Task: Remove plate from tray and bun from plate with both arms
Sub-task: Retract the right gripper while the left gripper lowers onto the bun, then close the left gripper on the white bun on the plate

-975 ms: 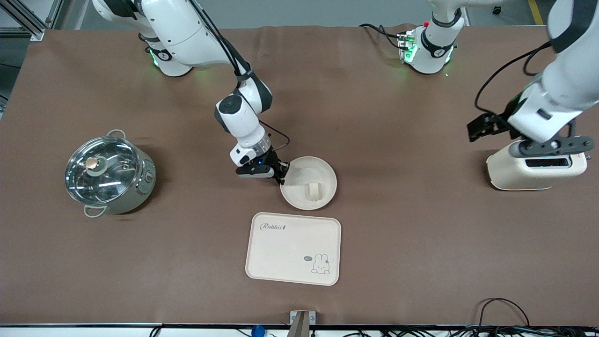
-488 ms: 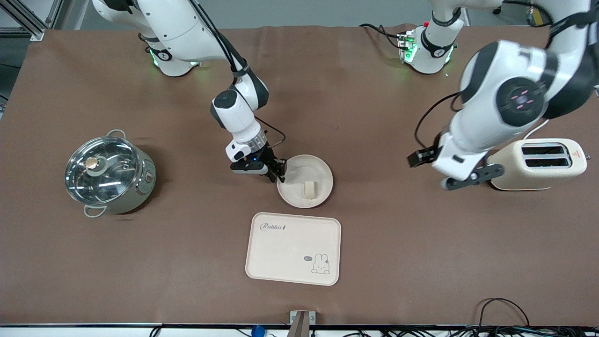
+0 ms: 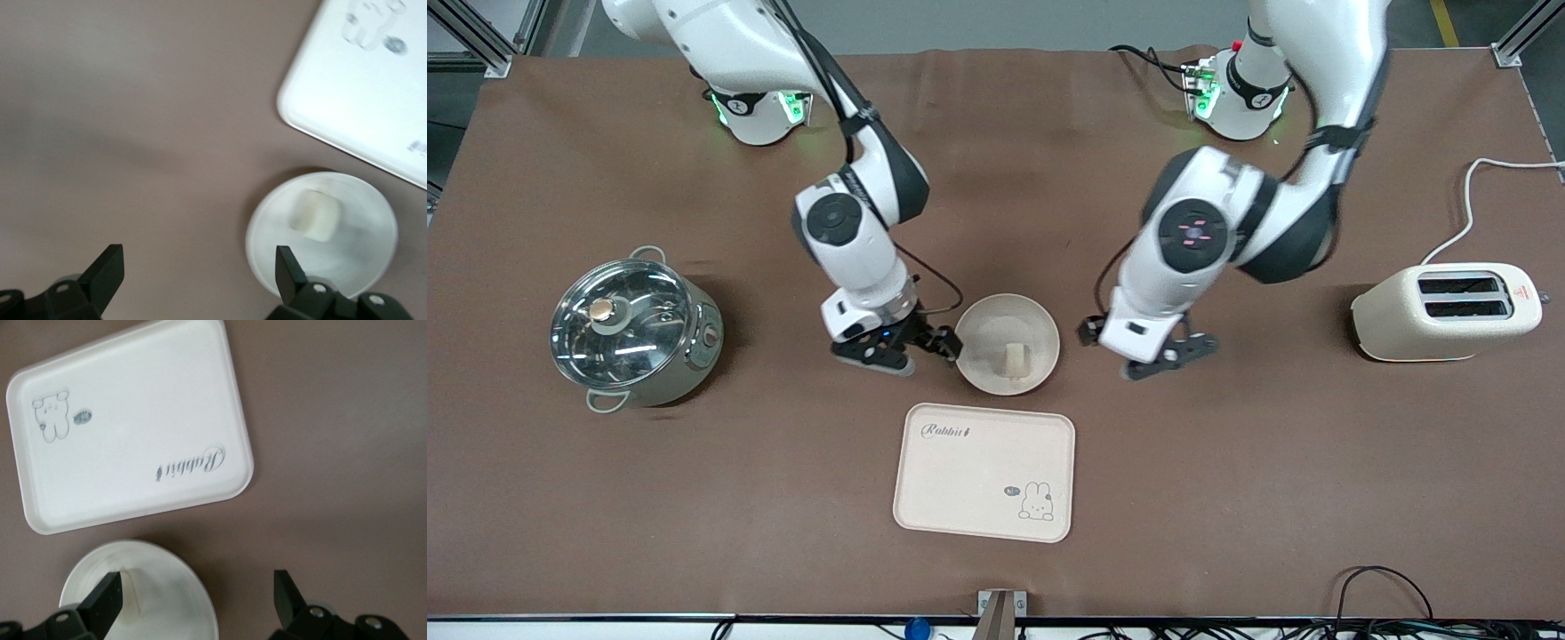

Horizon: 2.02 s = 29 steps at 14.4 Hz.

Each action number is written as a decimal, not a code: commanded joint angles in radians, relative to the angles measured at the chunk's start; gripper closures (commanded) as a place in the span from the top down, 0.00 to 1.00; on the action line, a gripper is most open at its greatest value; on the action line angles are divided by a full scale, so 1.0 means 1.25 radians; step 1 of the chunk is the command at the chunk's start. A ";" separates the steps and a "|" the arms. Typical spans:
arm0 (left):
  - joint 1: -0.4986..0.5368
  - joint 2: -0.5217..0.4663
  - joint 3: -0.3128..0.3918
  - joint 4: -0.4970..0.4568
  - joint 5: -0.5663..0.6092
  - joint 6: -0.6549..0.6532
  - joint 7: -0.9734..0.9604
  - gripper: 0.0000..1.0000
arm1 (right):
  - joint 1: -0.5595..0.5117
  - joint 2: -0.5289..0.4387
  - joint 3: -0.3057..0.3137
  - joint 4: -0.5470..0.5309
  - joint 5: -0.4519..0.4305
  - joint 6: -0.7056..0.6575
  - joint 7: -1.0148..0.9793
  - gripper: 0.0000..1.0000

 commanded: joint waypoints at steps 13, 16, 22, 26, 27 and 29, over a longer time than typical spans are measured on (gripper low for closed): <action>-0.129 0.273 0.003 0.050 0.124 0.333 -0.082 0.75 | -0.402 -0.417 -0.090 0.098 -0.058 -0.631 -0.551 1.00; -0.146 0.291 0.003 0.076 0.124 0.334 -0.127 0.69 | -0.413 -0.444 -0.070 0.103 -0.122 -0.662 -0.588 1.00; -0.151 0.311 0.003 0.103 0.123 0.334 -0.162 0.21 | -0.413 -0.445 -0.063 0.102 -0.119 -0.674 -0.628 1.00; -0.149 0.272 0.003 0.103 0.122 0.317 -0.179 0.05 | -0.413 -0.445 -0.063 0.097 -0.116 -0.676 -0.628 1.00; -0.148 0.250 0.003 0.102 0.123 0.301 -0.184 0.05 | -0.413 -0.445 -0.063 0.097 -0.115 -0.682 -0.628 1.00; -0.116 0.181 0.010 0.093 0.127 0.190 -0.178 0.09 | -0.413 -0.445 -0.063 0.097 -0.115 -0.683 -0.628 1.00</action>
